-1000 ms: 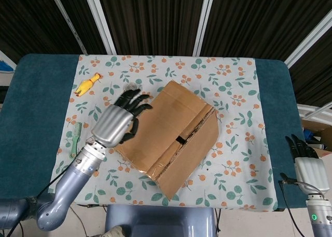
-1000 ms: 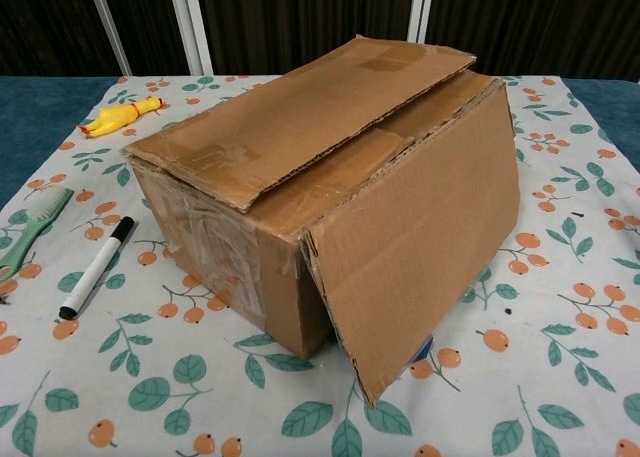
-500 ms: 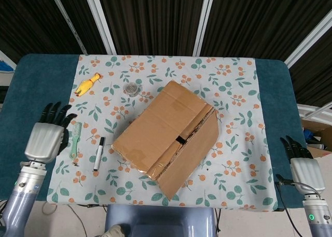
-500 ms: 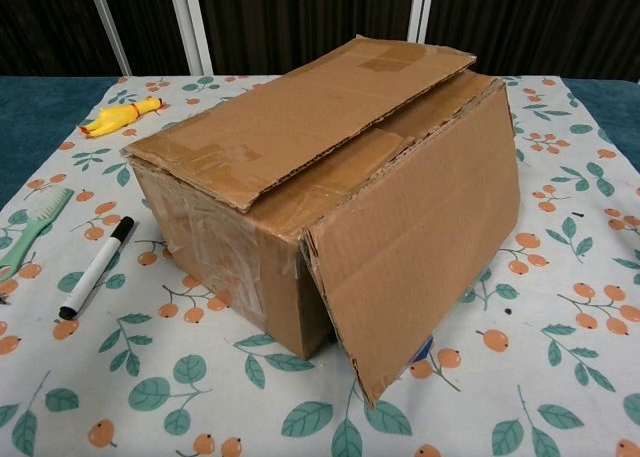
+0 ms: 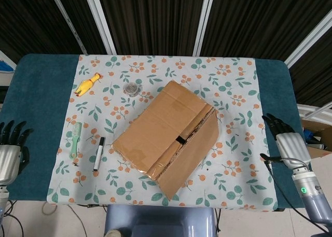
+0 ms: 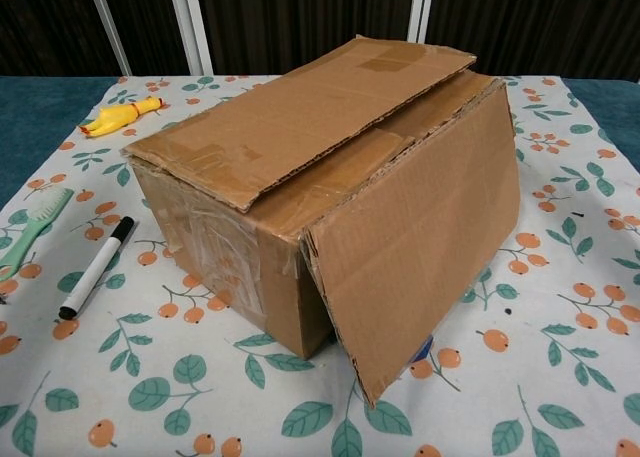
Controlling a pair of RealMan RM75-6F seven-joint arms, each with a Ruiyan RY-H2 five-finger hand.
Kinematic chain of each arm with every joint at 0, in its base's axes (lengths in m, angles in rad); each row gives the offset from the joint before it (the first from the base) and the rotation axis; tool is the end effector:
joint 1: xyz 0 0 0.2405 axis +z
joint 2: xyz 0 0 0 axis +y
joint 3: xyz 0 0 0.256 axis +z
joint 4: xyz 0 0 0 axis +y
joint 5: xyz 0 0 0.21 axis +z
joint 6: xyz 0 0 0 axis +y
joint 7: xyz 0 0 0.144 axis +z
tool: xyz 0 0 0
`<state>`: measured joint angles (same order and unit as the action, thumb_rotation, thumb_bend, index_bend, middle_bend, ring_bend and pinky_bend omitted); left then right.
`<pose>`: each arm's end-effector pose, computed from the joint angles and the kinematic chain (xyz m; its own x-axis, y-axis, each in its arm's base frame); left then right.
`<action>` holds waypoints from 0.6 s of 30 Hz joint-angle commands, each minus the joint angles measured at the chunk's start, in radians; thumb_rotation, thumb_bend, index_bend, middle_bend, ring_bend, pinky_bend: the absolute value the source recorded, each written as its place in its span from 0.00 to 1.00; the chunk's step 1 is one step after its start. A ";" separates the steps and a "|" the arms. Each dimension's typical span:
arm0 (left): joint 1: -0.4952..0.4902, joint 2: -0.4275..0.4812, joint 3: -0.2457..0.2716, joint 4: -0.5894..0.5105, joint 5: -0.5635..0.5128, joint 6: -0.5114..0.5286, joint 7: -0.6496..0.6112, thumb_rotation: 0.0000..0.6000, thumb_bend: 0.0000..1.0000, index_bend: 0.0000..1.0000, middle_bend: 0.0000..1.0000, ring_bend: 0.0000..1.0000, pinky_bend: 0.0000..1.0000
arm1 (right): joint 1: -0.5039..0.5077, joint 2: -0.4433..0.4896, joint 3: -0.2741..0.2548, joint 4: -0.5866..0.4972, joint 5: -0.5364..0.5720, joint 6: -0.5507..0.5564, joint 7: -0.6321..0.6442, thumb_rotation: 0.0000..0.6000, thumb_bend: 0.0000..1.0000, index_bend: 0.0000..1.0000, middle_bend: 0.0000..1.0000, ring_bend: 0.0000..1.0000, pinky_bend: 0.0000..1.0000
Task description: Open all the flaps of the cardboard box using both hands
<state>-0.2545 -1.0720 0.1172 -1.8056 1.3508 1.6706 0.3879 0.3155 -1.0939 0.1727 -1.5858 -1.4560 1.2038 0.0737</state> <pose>-0.2740 0.1909 0.1691 0.6207 -0.0500 0.7824 0.7839 0.0221 -0.6205 -0.2737 -0.2750 0.1545 0.3738 -0.0697 0.9249 -0.9181 -0.1692 0.3583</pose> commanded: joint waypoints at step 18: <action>0.072 -0.064 -0.050 0.148 0.094 -0.022 -0.169 1.00 0.64 0.22 0.10 0.02 0.01 | 0.208 -0.099 0.066 -0.026 -0.011 -0.125 -0.042 1.00 0.00 0.00 0.09 0.13 0.21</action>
<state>-0.1839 -1.1347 0.0692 -1.6587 1.4434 1.6498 0.2184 0.5191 -1.1875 0.2360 -1.6084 -1.4703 1.0811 0.0352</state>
